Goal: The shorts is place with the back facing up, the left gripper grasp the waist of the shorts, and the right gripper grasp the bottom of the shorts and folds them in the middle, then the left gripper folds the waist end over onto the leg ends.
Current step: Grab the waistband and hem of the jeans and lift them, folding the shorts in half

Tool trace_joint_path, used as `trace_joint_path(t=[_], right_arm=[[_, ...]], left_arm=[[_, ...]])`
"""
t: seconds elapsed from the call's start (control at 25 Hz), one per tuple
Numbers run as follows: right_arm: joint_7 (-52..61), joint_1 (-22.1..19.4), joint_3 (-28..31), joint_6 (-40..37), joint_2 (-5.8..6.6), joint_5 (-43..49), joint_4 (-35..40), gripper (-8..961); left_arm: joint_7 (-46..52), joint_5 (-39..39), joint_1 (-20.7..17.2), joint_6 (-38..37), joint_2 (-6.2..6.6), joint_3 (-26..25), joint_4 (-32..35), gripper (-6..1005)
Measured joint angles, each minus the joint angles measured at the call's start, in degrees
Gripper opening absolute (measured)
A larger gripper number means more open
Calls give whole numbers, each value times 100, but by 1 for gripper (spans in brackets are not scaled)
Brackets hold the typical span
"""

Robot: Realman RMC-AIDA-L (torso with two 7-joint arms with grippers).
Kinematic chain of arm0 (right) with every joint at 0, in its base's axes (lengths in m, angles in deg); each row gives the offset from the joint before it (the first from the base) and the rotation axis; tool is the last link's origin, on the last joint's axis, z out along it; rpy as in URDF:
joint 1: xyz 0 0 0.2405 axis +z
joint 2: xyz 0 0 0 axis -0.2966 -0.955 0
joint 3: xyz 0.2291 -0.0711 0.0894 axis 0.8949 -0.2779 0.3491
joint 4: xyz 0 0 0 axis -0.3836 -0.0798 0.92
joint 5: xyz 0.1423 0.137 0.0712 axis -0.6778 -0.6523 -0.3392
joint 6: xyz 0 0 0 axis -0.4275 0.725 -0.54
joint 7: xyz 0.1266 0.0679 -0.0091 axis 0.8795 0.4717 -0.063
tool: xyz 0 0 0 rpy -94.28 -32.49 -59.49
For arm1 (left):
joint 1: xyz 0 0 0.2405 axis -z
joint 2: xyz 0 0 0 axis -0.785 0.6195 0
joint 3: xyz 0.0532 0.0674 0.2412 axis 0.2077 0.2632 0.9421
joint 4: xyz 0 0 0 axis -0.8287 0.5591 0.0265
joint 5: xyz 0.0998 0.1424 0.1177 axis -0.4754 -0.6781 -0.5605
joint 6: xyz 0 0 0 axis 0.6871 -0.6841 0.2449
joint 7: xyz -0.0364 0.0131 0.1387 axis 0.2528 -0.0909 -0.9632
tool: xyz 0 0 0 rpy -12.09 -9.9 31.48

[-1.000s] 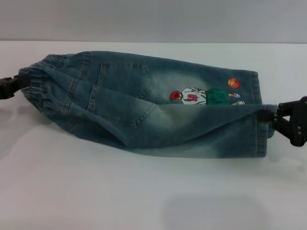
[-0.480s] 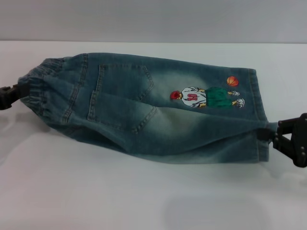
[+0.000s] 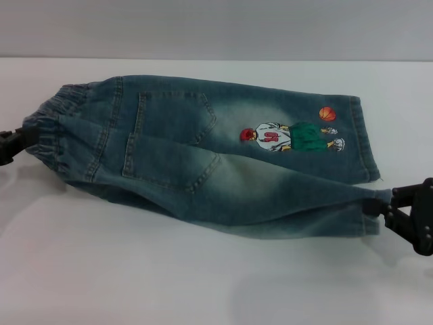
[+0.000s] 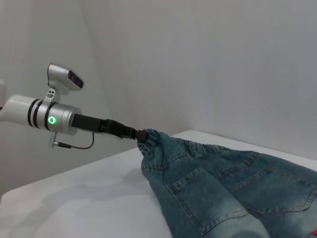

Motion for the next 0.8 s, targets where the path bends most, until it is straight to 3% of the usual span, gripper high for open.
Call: trace_joint_path(t=[0.8], right_arm=[[-465, -204, 1, -108, 2, 14, -456, 0]], left_arm=[[-346, 0, -263, -159, -10, 2, -27, 50]])
